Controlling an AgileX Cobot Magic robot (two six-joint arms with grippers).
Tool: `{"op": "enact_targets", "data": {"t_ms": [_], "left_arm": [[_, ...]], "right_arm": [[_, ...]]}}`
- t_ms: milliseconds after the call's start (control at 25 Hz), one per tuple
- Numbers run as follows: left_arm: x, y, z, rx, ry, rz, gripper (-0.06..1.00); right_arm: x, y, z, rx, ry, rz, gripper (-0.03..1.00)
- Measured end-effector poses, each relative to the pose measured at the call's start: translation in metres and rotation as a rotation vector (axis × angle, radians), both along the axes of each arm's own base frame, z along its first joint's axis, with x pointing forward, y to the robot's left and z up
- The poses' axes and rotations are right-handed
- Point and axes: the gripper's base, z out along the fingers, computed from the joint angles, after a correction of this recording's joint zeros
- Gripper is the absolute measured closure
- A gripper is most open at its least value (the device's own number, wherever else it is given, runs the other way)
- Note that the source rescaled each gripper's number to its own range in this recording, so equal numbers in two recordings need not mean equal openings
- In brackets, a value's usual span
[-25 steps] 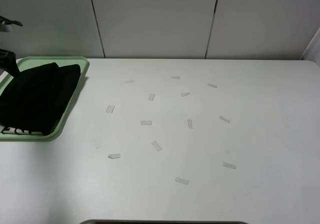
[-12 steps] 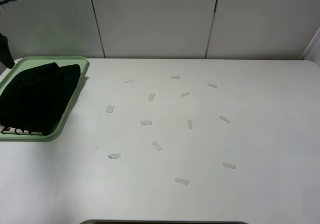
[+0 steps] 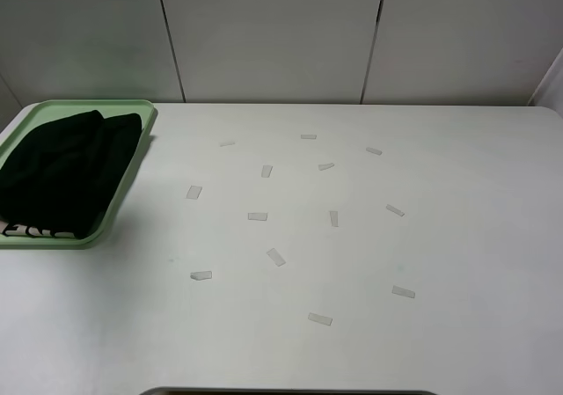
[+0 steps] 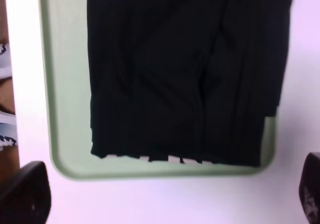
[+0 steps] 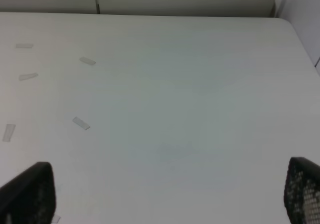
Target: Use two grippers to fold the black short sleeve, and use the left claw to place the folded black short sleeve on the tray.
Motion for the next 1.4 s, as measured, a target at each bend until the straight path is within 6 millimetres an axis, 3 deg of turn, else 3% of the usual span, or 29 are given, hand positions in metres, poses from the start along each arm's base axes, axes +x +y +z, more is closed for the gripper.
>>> {"op": "enact_targets", "data": {"t_ms": [320,800,1120,1400], "left_arm": [[-0.075,-0.025,0.025,0.019,-0.069,0.001,-0.06],[-0.201,-0.068,0.038,0.059,-0.286,-0.012,-0.06],[-0.267,-0.093,0.022,0.083,-0.442,-0.028,-0.06],[-0.299,-0.106,-0.008,0.047,-0.510,-0.214,-0.06]], "right_arm": [[0.000,0.000,0.000,0.000,0.000,0.000,-0.03],[0.000,0.000,0.000,0.000,0.000,0.000,-0.03],[0.000,0.000,0.000,0.000,0.000,0.000,-0.03],[0.000,0.000,0.000,0.000,0.000,0.000,-0.03]]}}
